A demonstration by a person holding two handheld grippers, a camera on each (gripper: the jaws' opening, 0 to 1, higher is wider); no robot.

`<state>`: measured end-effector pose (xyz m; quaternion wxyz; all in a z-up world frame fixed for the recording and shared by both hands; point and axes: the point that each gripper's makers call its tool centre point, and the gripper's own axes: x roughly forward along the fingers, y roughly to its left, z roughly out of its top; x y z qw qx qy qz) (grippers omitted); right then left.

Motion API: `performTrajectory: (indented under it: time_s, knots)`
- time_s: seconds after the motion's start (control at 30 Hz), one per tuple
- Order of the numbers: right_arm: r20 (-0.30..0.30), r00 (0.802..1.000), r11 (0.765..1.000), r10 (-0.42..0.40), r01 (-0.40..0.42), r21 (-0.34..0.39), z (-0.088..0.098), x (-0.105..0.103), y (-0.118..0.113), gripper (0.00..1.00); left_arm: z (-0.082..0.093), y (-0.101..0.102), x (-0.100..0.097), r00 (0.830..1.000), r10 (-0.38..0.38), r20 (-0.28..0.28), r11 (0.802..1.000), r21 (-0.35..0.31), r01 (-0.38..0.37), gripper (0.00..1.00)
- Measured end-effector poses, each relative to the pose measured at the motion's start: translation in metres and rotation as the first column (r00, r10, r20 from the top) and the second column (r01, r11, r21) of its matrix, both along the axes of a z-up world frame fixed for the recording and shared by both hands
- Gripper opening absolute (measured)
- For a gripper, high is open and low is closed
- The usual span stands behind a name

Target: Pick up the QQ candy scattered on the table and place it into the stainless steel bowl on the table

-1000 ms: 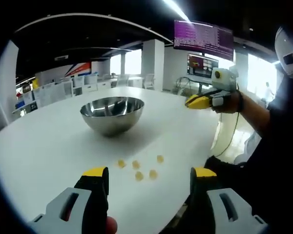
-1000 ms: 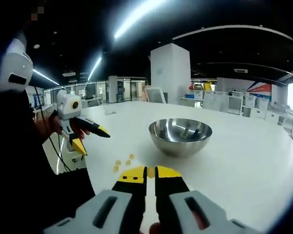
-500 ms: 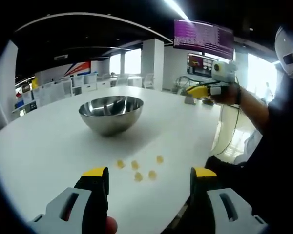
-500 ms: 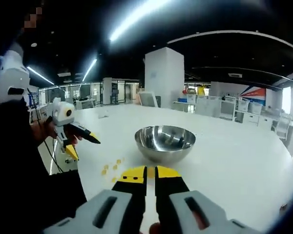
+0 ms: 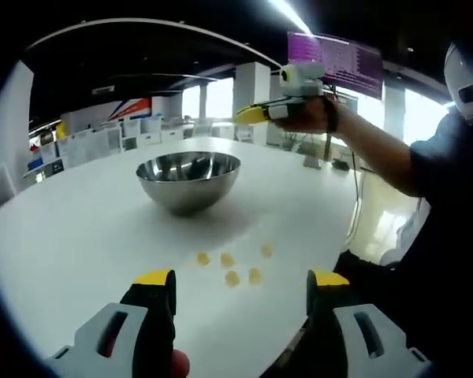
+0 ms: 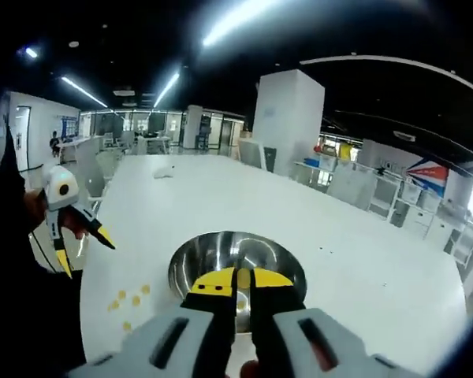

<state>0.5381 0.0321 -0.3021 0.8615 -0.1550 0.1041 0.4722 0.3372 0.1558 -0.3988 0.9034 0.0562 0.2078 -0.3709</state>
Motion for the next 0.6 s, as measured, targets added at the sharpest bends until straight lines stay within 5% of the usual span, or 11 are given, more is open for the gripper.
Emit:
performTrajectory:
  time_s: [0.33, 0.6]
  knots:
    - [-0.11, 0.992, 0.985, 0.063, -0.08, -0.156, -0.057, 0.026, 0.043, 0.07, -0.002, 0.006, -0.001, 1.0, 0.012, -0.001, 1.0, -0.011, -0.012, 0.67]
    - [-0.126, 0.99, 0.961, 0.065, -0.096, -0.26, -0.07, 0.033, 0.045, 0.07, -0.005, 0.006, -0.004, 1.0, 0.008, -0.005, 1.0, -0.007, -0.008, 0.67]
